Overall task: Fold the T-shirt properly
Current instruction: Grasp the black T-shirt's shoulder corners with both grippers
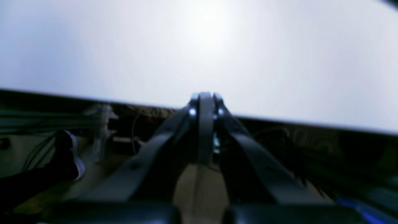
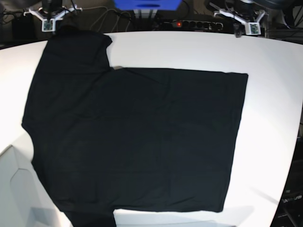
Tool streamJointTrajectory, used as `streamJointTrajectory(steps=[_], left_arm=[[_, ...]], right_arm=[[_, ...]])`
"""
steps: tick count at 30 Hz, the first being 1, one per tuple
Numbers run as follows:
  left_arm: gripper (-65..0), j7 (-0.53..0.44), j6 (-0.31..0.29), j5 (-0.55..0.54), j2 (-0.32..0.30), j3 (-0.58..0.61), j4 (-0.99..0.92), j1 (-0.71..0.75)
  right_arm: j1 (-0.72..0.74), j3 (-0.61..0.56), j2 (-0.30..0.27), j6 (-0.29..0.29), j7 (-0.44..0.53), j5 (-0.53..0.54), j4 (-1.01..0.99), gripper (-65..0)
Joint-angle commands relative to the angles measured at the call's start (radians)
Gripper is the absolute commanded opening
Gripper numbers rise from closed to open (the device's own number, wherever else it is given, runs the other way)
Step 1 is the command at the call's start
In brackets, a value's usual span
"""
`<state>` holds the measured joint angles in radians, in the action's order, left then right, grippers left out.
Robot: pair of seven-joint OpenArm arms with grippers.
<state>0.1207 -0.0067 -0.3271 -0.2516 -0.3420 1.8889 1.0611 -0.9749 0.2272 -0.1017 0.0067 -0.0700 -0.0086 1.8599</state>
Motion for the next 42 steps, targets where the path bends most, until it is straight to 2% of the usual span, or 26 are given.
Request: streamJointTrajectory(steps=[1, 3, 8, 9, 11, 15, 17, 25, 28, 36, 38, 42], left_arm=[[-63.2, -0.028, 0.001, 0.000, -0.007, -0.022, 0.030, 0.015], [-57.5, -0.028, 0.001, 0.000, -0.008, -0.041, 0.045, 0.000], [-30.7, -0.028, 0.001, -0.002, -0.005, -0.055, 0.042, -0.097], [-27.4, -0.028, 0.001, -0.002, -0.005, -0.055, 0.042, -0.118], [-25.6, -0.026, 0.001, -0.002, -0.005, -0.052, 0.034, -0.160], [-25.2, -0.026, 0.001, -0.002, -0.004, -0.050, -0.065, -0.269], [-25.1, -0.026, 0.001, -0.002, -0.004, -0.052, -0.145, -0.327], [-25.1, -0.028, 0.001, -0.002, -0.004, -0.045, -0.308, -0.479], [-25.1, -0.028, 0.001, -0.002, -0.005, -0.010, -0.354, -0.525], [-26.0, -0.028, 0.001, -0.002, -0.005, 0.067, -0.384, -0.554], [-31.2, -0.028, 0.001, -0.002, -0.004, 0.067, -0.386, -0.552], [-55.3, -0.028, 0.001, -0.002, -0.004, 0.068, -0.386, -0.546]], right_arm=[[-0.005, 0.004, -0.005, 0.000, 0.023, 0.002, 0.037, -62.7], [0.015, 0.002, -0.005, 0.000, 0.023, 0.002, 0.073, -56.8], [0.078, -0.001, 0.001, 0.000, 0.020, 0.002, 0.116, -41.2], [0.090, -0.002, 0.001, 0.000, 0.003, 0.002, 0.119, -39.3], [0.112, -0.004, 0.001, 0.000, -0.032, 0.005, 0.122, -37.1], [0.141, 0.001, -0.008, 0.000, -0.101, 0.108, 0.123, -35.9], [0.150, 0.002, -0.031, 0.000, -0.126, 0.140, 0.123, -35.9], [0.164, 0.001, -0.037, 0.000, -0.152, 0.143, 0.122, -35.9], [0.167, 0.001, -0.037, 0.000, -0.152, 0.141, 0.116, -35.9], [0.169, 0.001, -0.037, 0.000, -0.152, 0.138, 0.116, -35.9], [0.169, 0.001, -0.039, 0.000, -0.152, 0.138, 0.116, -35.9], [0.169, 0.001, -0.040, 0.000, -0.152, 0.138, 0.117, -36.1]])
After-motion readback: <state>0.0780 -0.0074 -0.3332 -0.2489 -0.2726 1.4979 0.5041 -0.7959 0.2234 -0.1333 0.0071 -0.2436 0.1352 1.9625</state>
